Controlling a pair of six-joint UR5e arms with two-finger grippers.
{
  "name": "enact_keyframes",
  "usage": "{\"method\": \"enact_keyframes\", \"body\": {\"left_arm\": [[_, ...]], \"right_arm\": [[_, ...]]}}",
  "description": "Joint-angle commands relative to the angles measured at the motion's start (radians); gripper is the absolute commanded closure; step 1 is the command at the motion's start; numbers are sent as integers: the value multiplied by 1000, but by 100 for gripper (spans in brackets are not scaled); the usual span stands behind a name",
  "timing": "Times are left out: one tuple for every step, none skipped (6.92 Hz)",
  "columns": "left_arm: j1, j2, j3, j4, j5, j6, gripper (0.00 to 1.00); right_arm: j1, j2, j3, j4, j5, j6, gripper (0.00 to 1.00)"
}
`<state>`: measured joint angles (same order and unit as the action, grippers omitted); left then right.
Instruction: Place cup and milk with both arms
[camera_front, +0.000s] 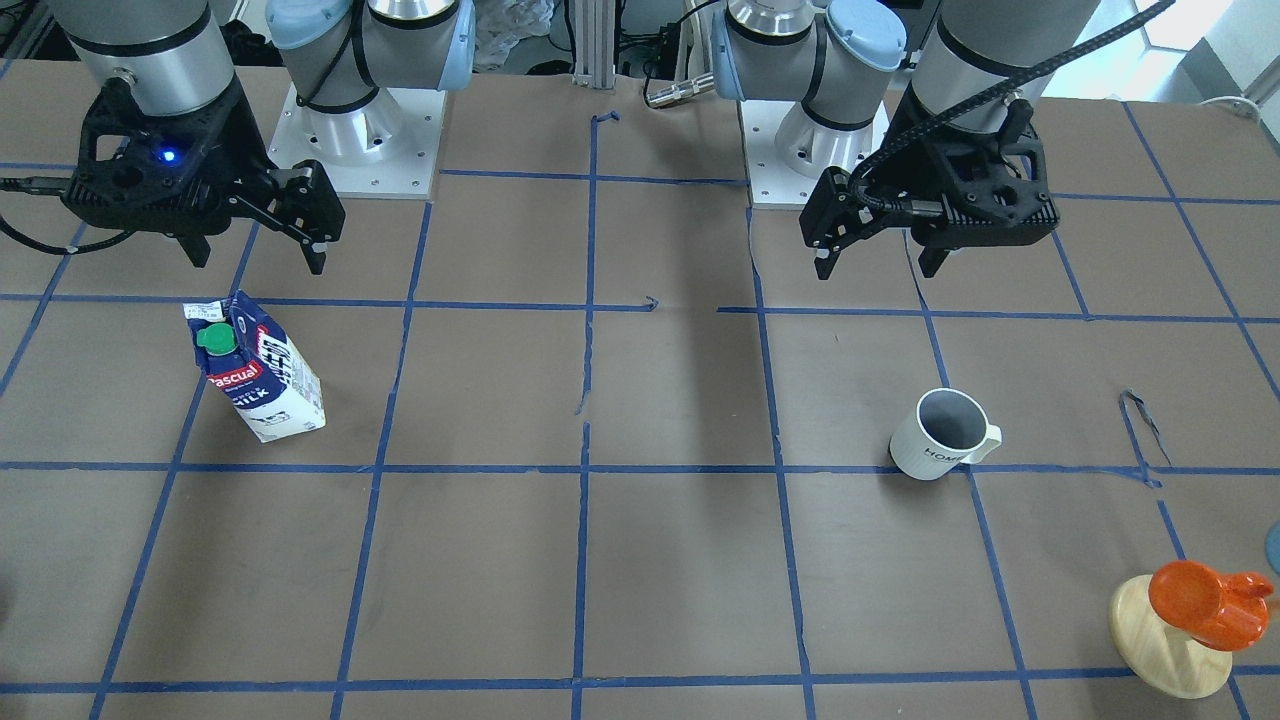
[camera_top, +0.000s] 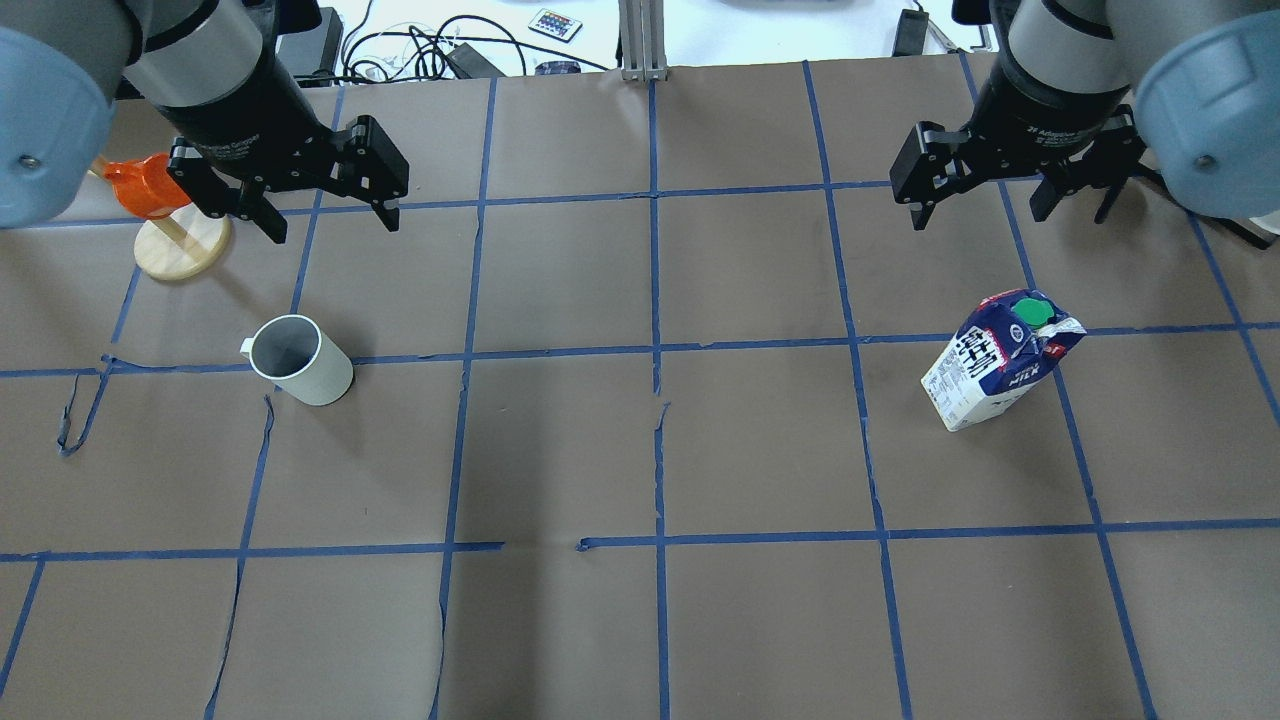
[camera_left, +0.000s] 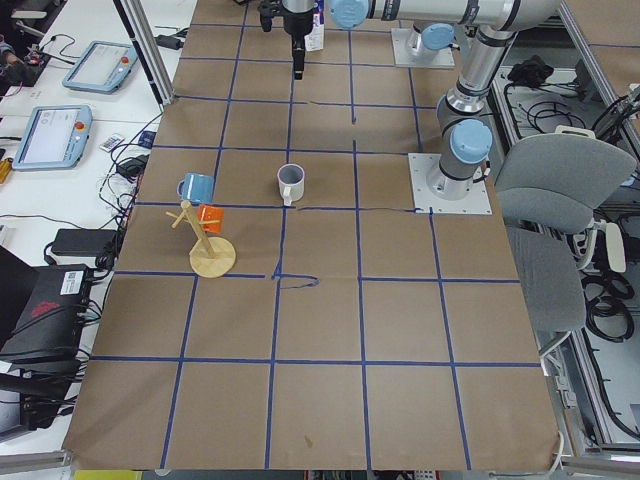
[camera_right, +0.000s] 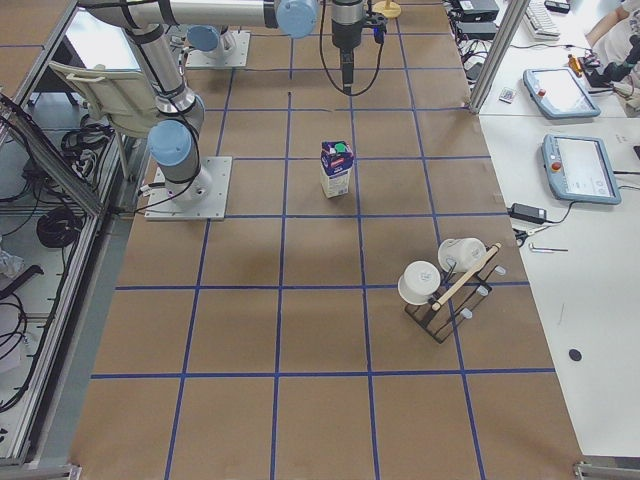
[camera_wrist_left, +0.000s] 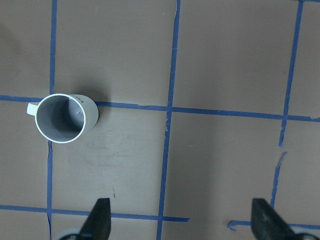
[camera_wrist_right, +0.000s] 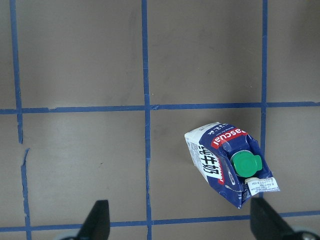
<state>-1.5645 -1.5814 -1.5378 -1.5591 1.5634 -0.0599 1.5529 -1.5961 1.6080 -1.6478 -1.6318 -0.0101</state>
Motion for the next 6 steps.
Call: {"method": "enact_keyframes", "body": {"left_arm": [[0,1,1,-1,1,3,0],[0,1,1,-1,-2,3,0],[1,1,1,1,-2,3,0],[1,3,1,1,-2,3,0],[1,3,1,1,1,3,0],[1,3,1,1,0,3,0]], "right_arm": [[-1,-2,3,2,-16,2,0],[3,-4,1,2,-32,-1,0],[1,-2,9,2,-34,5,0],[1,-4,10,5,-34,5,0],[0,-2,12,6,-39,4,0],[1,-2,10,-1,-49,1,0]]}}
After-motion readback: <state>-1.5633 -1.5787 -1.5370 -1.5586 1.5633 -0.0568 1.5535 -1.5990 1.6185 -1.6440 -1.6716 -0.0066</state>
